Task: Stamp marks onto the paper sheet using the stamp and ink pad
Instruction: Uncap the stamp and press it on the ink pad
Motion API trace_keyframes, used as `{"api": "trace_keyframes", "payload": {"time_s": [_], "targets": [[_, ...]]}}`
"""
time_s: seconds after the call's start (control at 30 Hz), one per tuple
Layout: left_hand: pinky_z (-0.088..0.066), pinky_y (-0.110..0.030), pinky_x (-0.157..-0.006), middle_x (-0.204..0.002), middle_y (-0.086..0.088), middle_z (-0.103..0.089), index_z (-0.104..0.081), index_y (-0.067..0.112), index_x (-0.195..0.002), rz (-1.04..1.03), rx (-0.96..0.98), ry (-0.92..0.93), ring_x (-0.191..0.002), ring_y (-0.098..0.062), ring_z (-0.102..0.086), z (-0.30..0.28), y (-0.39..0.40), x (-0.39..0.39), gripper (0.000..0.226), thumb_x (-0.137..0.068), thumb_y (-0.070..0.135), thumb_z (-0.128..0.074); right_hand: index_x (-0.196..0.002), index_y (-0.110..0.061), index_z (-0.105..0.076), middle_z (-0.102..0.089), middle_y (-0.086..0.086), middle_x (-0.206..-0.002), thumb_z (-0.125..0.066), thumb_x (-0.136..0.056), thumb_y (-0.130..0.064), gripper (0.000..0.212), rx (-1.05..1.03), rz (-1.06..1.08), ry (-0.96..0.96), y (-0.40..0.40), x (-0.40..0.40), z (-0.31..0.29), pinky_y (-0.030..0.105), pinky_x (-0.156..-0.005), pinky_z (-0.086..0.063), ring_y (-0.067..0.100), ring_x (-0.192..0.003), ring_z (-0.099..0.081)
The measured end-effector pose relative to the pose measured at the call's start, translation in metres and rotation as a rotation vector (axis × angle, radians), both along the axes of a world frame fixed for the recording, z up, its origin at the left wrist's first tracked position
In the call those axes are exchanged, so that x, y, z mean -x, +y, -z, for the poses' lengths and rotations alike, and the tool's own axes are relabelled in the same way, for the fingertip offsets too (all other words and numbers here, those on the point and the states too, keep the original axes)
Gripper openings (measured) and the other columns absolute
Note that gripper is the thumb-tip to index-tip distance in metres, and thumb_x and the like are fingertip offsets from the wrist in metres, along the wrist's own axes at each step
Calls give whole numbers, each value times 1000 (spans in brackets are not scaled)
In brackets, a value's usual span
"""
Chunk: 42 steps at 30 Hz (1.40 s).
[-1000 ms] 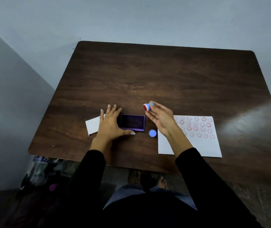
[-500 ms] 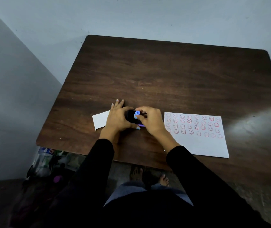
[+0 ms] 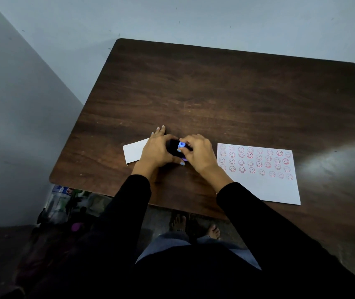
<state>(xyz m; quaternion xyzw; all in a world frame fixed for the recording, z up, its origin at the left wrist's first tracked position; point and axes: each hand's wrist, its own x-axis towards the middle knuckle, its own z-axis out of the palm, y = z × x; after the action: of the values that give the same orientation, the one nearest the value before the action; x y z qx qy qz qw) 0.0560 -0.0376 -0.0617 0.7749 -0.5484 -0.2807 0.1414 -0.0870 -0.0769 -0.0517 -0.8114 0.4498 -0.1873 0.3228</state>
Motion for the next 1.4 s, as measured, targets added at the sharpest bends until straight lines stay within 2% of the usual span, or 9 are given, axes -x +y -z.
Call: {"api": "trace_keyframes", "payload": {"time_s": [0.17,0.33,0.47,0.57,0.77,0.93,1.07,1.23,1.4], "targets": [[-6,-40,-119,-156,-19,-19,-58,24,-125,-4,-8,7,-147,-29,-11,-2,0,1,87,-46,41,-90,-87,-6,-65,-66,16,-90,-72,-74,-14,16,-39,48,33,-1,-4,-2,42,-73,-48,30,-88,-58],[-6,-41,-119,-155,-20,-21,-58,22,-124,1,6,14,-146,-30,-12,-2,0,1,87,-45,40,-91,-98,-10,-68,-65,19,-95,-63,-77,-4,23,-67,19,49,-1,-3,-4,43,-78,-51,35,-88,-61],[-6,-41,-119,-155,-20,-20,-58,23,-123,-2,0,14,-146,-30,-12,-3,-1,2,87,-45,40,-91,-95,-12,-68,-65,16,-98,-68,-76,-9,19,-88,28,79,-4,-4,-8,44,-79,-52,33,-87,-62],[-6,-41,-119,-155,-21,-20,-58,23,-123,-1,0,14,-146,-31,-12,-3,-1,2,86,-45,40,-91,-91,-11,-67,-66,15,-96,-72,-74,-12,17,-99,44,96,-5,-7,-10,43,-76,-52,32,-87,-61],[-5,-40,-119,-156,-20,-19,-57,22,-124,-2,-11,13,-146,-30,-11,-4,-1,2,88,-45,41,-91,-95,-12,-68,-67,17,-98,-63,-77,-4,20,-99,11,121,-4,-8,-12,42,-77,-53,34,-89,-62],[-5,-41,-119,-156,-20,-19,-57,22,-124,-1,-10,13,-146,-30,-11,-5,-1,2,87,-46,39,-91,-94,-11,-66,-65,18,-99,-66,-78,-10,16,-77,41,166,-4,-11,-14,38,-74,-49,35,-92,-61],[-5,-42,-119,-155,-21,-19,-58,21,-123,2,3,23,-146,-31,-11,-4,0,1,85,-46,37,-91,-98,-10,-67,-65,18,-101,-62,-78,-3,21,-93,31,153,-2,-10,-15,40,-76,-52,35,-93,-61],[-6,-44,-118,-155,-21,-20,-58,21,-123,5,7,17,-146,-32,-12,-4,-1,2,85,-46,37,-91,-96,-5,-66,-65,21,-99,-63,-79,-7,17,-69,38,190,-2,-11,-18,43,-75,-53,38,-91,-61],[-6,-45,-118,-155,-22,-20,-58,19,-123,7,13,13,-146,-33,-12,-3,0,1,81,-50,35,-90,-95,-6,-65,-64,19,-98,-64,-79,-8,16,-79,59,161,1,-12,-14,43,-76,-52,35,-90,-60]]}}
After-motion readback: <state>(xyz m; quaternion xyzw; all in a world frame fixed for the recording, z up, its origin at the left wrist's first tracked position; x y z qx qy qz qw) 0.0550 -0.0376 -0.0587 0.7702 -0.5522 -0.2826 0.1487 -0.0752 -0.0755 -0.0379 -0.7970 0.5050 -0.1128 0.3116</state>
